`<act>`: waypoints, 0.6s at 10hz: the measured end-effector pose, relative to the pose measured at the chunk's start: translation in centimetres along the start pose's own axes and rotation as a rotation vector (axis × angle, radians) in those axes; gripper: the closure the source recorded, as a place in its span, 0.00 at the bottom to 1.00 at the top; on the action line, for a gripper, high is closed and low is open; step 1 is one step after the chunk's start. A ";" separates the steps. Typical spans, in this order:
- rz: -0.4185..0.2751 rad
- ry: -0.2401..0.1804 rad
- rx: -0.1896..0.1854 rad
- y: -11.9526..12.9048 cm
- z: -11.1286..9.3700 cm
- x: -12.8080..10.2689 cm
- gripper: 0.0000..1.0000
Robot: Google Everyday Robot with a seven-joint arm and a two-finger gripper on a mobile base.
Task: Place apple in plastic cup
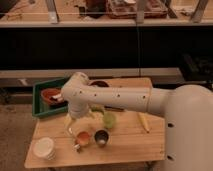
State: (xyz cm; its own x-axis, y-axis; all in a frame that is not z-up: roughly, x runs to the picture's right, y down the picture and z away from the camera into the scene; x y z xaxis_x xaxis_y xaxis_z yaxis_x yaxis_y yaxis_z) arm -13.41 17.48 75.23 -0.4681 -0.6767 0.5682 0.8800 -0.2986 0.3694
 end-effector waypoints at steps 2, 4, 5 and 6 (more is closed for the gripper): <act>-0.045 -0.016 -0.004 -0.7 1.8 -0.7 0.20; -0.073 -0.042 0.000 -0.9 3.3 -1.1 0.20; -0.079 -0.055 0.001 -1.0 3.8 -1.3 0.20; -0.083 -0.076 0.002 -0.7 4.5 -1.7 0.20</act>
State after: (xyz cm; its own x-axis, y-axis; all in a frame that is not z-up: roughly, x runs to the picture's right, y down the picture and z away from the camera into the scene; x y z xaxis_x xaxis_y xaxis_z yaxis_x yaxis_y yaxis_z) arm -13.57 21.80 77.32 -0.5439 -0.5971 0.5896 0.8380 -0.3497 0.4189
